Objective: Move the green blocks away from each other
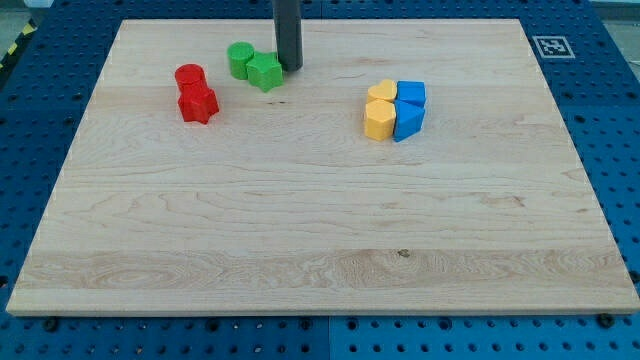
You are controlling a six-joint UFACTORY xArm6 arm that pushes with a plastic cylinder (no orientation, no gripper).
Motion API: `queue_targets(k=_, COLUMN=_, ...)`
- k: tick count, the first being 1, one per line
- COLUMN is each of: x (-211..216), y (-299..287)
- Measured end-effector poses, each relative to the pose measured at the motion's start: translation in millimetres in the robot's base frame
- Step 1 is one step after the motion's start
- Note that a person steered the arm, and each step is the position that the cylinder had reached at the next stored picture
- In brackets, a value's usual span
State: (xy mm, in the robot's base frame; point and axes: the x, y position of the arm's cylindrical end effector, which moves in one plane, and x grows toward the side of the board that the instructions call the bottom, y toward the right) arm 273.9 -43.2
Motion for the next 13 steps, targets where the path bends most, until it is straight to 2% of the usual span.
queue_targets(k=1, x=-38, y=-27)
queue_targets(k=2, x=-47, y=-113)
queue_targets(k=3, x=-24, y=-183)
queue_targets(k=4, x=-12, y=-176)
queue_targets(k=6, x=11, y=-83)
queue_targets(k=9, x=23, y=52)
queue_targets(k=12, x=83, y=67)
queue_targets(k=13, x=86, y=62)
